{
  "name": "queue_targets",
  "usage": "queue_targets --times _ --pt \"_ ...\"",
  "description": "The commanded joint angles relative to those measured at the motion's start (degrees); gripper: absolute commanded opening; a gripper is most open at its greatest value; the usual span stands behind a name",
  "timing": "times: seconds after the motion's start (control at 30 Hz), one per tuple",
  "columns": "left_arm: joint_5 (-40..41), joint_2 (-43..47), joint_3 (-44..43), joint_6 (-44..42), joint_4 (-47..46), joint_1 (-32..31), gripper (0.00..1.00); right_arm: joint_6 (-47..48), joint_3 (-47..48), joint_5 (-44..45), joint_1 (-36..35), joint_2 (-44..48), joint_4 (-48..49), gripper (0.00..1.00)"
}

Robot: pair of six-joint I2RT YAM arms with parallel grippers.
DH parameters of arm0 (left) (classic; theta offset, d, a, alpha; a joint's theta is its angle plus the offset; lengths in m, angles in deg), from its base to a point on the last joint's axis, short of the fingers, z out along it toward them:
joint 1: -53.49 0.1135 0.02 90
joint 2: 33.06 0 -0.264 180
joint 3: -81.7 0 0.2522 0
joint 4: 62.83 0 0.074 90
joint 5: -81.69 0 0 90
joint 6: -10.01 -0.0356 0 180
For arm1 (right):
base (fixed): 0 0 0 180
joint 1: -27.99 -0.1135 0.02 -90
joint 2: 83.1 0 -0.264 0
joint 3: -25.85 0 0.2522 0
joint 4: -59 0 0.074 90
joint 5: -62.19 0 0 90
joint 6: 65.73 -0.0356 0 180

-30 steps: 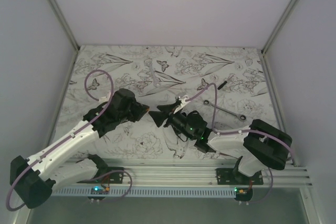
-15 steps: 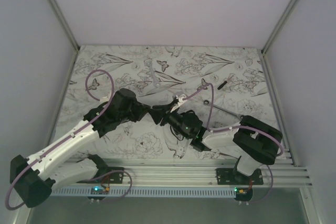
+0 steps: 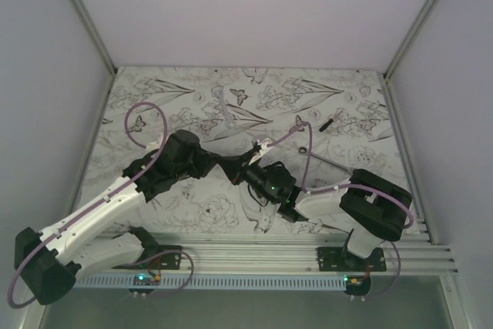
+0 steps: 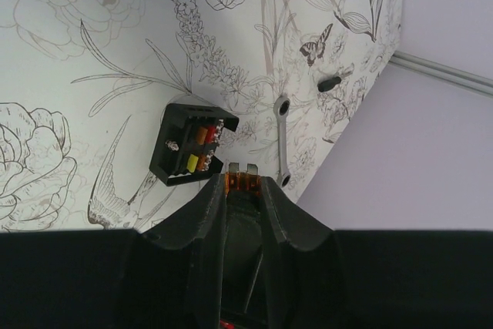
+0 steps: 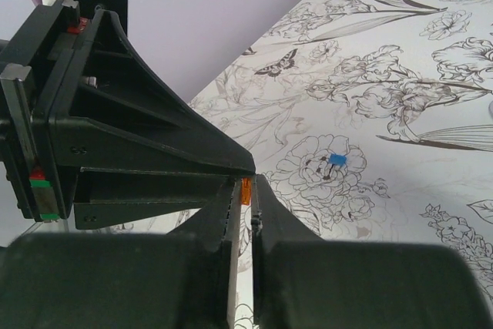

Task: Snap on the fuse box
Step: Pick up the fuse from the center of the board.

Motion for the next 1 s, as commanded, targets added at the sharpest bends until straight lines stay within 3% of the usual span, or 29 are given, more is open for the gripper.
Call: queue_targets --times 0.0,0.07,0.23,0.37,0.6,0.97 --pt "-2.34 0.01 -1.20 0.69 -1.04 -1.45 0.24 -0.20 1.96 1.05 -0.18 -0.68 1.24 0.05" --pt "-2.25 0.14 -0.93 0.69 -1.08 -1.44 0.25 -0.08 1.97 1.04 -0.18 -0.60 0.82 0.00" --pt "-1.28 0.52 0.09 0.62 -1.08 -1.49 0.31 0.98 1.88 0.71 -0.05 0.49 -1.30 0.00" --pt "1.32 1.80 1.90 -0.70 -1.08 -1.50 0.47 2.67 2.57 -1.31 0.69 3.26 -7.59 0.00" --pt "6.49 4.74 3.57 -13.50 -0.42 -1.20 0.70 7.42 6.83 -4.72 3.88 11.18 -35.82 0.00" --pt "9.28 4.25 4.96 -39.23 4.05 0.03 0.88 13.17 19.14 -7.32 9.89 15.63 -78.39 0.00"
